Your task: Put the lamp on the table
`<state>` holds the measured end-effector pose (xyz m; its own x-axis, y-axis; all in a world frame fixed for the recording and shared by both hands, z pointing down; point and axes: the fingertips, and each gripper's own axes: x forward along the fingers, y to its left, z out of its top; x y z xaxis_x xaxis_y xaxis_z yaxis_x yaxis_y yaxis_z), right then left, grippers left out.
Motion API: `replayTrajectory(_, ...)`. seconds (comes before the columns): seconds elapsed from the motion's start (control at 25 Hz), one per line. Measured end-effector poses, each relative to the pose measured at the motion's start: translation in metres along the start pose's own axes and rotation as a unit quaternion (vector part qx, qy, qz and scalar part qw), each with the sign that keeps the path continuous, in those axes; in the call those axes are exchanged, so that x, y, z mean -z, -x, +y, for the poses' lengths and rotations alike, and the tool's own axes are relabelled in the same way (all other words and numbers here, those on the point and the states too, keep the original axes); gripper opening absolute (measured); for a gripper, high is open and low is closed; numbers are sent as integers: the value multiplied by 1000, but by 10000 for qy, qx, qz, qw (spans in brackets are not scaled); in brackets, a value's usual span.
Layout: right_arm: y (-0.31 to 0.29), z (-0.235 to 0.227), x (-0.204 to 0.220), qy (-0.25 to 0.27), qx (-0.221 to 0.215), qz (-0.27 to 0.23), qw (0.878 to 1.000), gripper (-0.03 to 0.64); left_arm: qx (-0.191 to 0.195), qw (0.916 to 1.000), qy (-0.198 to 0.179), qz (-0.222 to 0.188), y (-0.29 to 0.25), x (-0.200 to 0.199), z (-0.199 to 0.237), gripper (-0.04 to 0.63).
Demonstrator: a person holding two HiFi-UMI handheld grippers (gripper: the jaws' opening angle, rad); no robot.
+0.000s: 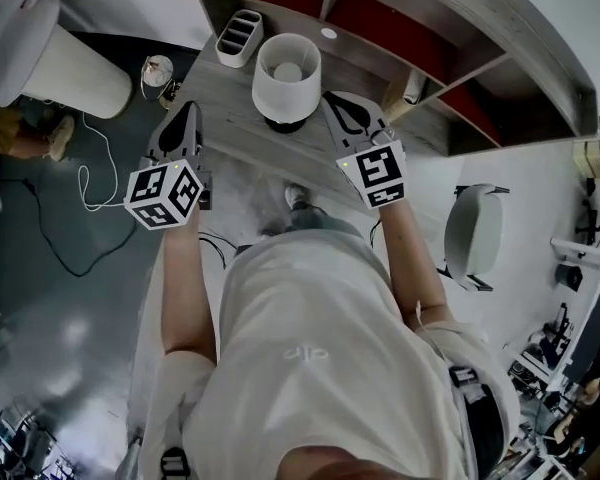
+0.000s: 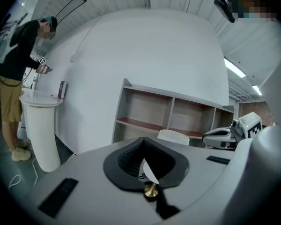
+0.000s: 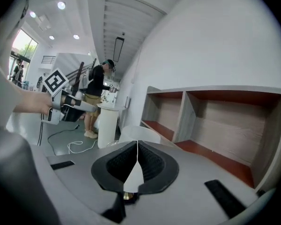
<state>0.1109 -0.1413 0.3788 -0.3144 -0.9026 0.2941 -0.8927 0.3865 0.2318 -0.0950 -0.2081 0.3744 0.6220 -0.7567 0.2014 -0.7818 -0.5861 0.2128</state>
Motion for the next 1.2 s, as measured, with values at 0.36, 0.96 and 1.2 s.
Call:
replayTrajectory(0.36,-9,66,-19,-110,-457,-306,9984,34,-238,9995,-161,-98,78,24,30,15)
replayTrajectory(0.96,-23,138,-33,-523,-778,-550,9941,34,-648,9969,-184,-418,159,37,68,15)
replayTrajectory(1.2,-32,144,-28,-631,-710,-345,9949,31,-594,9970,-331,-378,154,35,73,15)
